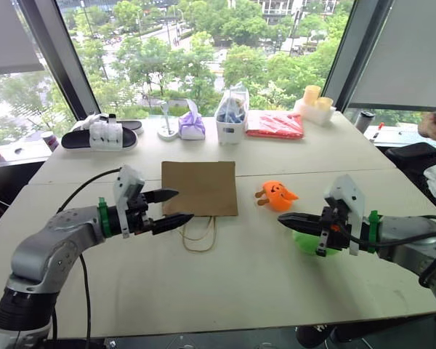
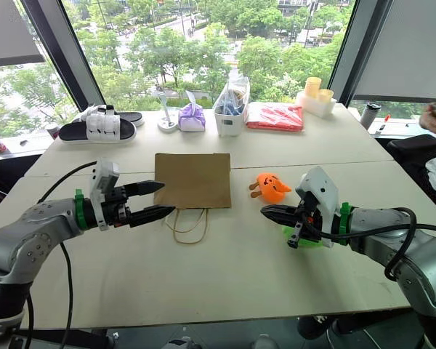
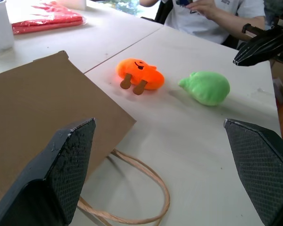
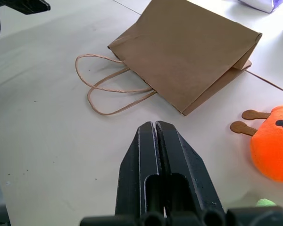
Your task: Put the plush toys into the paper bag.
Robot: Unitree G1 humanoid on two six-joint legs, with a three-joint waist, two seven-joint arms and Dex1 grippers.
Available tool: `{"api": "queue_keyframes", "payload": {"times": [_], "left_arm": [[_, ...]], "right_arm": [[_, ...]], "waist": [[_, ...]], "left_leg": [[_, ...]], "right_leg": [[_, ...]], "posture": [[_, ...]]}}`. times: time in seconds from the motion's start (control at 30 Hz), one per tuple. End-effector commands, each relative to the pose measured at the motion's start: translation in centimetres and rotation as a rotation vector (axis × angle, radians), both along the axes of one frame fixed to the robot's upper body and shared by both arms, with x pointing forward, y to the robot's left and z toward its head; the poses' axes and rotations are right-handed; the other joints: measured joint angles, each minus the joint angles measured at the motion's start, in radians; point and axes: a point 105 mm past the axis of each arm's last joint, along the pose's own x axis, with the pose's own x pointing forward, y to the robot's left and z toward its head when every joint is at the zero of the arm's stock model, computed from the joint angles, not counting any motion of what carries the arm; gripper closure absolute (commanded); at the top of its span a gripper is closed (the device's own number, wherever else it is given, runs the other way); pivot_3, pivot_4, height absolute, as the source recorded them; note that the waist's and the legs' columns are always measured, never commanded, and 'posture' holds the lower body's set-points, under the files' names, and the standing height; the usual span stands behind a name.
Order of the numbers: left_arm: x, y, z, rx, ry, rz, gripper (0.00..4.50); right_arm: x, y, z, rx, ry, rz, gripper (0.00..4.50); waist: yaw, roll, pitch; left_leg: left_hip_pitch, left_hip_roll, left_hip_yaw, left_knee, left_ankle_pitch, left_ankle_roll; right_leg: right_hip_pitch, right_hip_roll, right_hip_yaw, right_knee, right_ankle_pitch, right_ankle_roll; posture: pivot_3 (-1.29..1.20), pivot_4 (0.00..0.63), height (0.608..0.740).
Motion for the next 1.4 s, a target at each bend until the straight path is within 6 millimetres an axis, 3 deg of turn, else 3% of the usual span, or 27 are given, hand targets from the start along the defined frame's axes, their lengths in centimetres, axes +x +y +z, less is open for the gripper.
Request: {"api": "queue_keyframes", "payload": {"times": [0.03,0.4,0.57,0.7,0.93,1.07,1.27,1.4], "left_arm": [[-0.1,-0.2,0.6,0.026,-0.055,-0.020,0.05],[-0.2,0.2,0.7,0.067,-0.047,-0.057,0.05],[0.1,1.4,0.3,0.098,-0.033,-0.067,0.05],[0.3,2.4,-0.8,0.251,-0.159,-0.147,0.05],[0.8,2.2,-4.7,0.428,-0.263,-0.299,0.05],[2.6,1.2,-6.5,0.475,-0.364,-0.276,0.05],[4.6,0.3,-7.2,0.472,-0.434,-0.248,0.05],[5.1,0.2,-6.6,0.432,-0.439,-0.239,1.76]], "right_arm": [[-0.1,0.3,1.3,-0.002,-0.063,0.011,4.50],[-0.5,0.8,0.8,0.000,-0.054,0.018,4.50],[-0.7,1.1,0.5,-0.022,-0.052,0.039,4.50],[-0.9,1.3,0.4,-0.017,-0.057,0.037,4.50],[-0.8,1.3,0.1,-0.005,-0.066,-0.001,4.50],[-1.0,1.3,0.1,-0.010,-0.075,-0.014,4.50],[-0.8,1.1,0.0,-0.009,-0.082,-0.042,4.50],[-0.8,1.0,-0.3,-0.012,-0.076,-0.051,4.50]], "waist": [[0.000,0.000,0.000],[0.000,0.000,0.000],[-0.001,0.000,0.000],[-0.001,0.000,0.000],[0.001,0.000,0.000],[0.002,0.000,0.000],[-0.002,0.000,0.000],[-0.001,0.000,0.000]], "left_leg": [[0.000,0.000,0.000,0.000,0.000,0.000],[0.000,0.000,0.000,0.000,0.000,0.000],[0.000,0.000,0.000,0.000,0.000,0.000],[0.000,0.000,0.000,0.000,0.000,0.000],[0.000,0.000,0.001,0.000,0.000,0.000],[0.000,0.000,0.000,0.000,0.000,0.000],[0.000,-0.001,0.000,0.001,0.000,0.000],[0.000,-0.002,0.000,0.001,0.000,0.000]], "right_leg": [[0.000,0.000,0.000,0.000,0.000,0.000],[0.000,0.000,0.000,0.000,0.000,0.000],[0.000,0.000,0.000,0.000,0.000,0.000],[0.000,0.000,0.000,0.000,0.000,0.000],[0.000,-0.001,0.000,-0.001,0.000,0.000],[0.000,0.000,0.000,-0.001,0.000,0.000],[0.000,0.000,0.000,0.000,0.000,0.000],[-0.001,0.000,0.000,0.001,0.000,0.001]], "posture": [[0.00,0.150,0.740],[0.00,0.150,0.740],[0.00,0.150,0.740],[0.00,0.150,0.740],[0.00,0.150,0.740],[0.00,0.150,0.740],[0.00,0.150,0.740],[0.00,0.150,0.740]]}}
